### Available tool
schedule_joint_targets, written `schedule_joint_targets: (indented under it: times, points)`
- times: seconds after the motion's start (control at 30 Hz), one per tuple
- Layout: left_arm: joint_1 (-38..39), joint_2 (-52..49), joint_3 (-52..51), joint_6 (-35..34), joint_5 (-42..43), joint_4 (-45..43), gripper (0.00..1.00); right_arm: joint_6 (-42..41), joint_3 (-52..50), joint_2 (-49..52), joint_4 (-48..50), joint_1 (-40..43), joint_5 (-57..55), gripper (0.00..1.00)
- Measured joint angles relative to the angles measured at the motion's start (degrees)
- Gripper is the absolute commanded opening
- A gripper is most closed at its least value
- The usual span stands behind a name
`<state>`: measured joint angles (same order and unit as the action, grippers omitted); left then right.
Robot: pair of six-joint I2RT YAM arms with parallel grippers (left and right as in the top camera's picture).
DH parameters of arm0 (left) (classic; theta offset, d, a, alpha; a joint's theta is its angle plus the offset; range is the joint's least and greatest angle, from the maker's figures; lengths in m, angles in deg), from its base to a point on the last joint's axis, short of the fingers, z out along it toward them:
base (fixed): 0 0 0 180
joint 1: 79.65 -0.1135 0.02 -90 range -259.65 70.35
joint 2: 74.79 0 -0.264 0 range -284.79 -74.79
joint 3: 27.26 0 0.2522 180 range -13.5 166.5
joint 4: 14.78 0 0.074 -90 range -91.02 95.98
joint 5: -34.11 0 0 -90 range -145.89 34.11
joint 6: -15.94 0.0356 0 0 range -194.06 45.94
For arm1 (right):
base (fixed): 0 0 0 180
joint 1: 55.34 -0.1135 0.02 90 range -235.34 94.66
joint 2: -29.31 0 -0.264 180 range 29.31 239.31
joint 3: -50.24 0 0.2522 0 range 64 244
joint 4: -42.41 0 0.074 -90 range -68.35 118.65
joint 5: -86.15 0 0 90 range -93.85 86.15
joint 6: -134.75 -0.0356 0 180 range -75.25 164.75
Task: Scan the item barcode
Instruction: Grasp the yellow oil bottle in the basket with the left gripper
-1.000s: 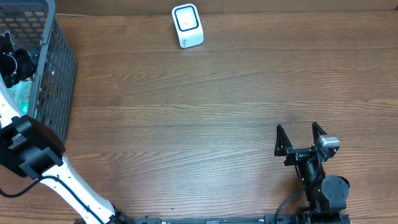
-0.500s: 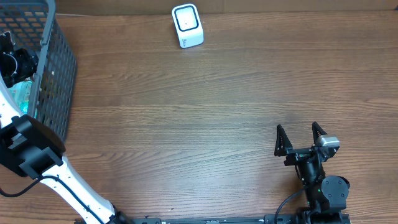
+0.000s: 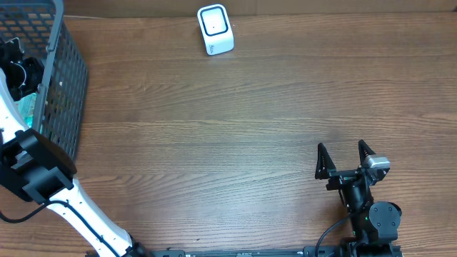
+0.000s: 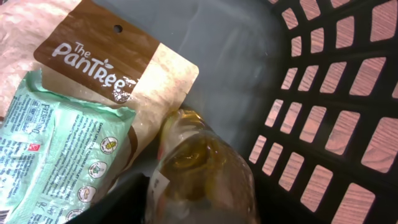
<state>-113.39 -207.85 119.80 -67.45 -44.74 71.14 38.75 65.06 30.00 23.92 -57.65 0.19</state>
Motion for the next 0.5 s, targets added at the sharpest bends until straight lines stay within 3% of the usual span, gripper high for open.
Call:
schedule_joint_targets:
  times: [0.13,0.27,0.5]
  points:
    - [0.00,0.02,0.00,0.00,-0.02,-0.11,0.50,0.02,0.00,0.00,-0.02,0.00,0.02,1.00]
    - [0.00,0.02,0.02,-0.04,-0.85,-0.72,0.38,-0.02,0.00,0.00,0.00,0.00,0.02,1.00]
    - [0.00,2.40,0.02,-1.57,-2.36,-2.56,0.38,-0.02,0.00,0.00,0.02,0.00,0.02,1.00]
